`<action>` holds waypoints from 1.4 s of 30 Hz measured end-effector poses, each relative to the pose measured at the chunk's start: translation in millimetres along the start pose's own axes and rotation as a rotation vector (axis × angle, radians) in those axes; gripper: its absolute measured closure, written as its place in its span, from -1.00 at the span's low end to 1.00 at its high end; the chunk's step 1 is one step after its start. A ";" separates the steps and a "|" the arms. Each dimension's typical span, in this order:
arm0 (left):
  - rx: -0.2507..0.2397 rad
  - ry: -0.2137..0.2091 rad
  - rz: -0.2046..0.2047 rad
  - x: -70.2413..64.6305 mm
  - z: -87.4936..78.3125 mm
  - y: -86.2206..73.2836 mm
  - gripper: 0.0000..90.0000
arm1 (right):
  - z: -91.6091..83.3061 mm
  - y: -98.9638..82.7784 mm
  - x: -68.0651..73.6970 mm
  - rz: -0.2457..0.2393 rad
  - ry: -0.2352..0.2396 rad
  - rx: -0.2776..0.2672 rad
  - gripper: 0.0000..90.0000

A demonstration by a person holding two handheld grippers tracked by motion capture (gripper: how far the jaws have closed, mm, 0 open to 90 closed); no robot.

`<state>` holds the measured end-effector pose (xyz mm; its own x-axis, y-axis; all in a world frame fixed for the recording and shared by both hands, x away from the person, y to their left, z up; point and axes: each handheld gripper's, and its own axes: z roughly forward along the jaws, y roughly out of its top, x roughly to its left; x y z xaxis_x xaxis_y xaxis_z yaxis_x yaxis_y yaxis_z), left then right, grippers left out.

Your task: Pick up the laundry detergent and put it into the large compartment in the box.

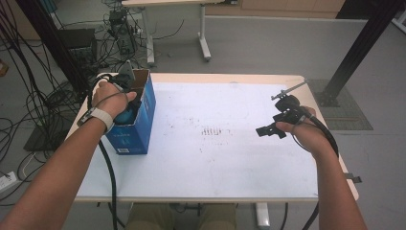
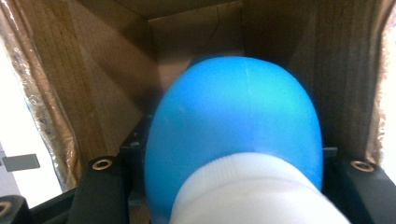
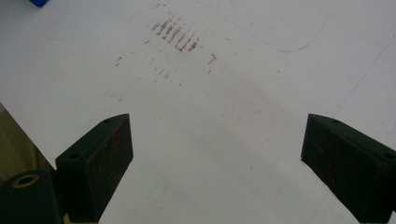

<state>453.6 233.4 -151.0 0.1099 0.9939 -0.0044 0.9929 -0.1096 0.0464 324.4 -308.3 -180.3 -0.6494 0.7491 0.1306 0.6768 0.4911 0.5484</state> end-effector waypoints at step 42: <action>-0.016 -0.022 -0.013 11.0 0.9 -1.4 -0.34 | 3.3 -0.7 -0.3 0.006 0.008 0.007 -0.80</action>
<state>453.4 244.4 -152.1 0.0985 0.9948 -0.0275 0.9934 -0.0966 0.0621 325.3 -307.4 -183.5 -0.6479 0.7487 0.1406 0.6831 0.4893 0.5422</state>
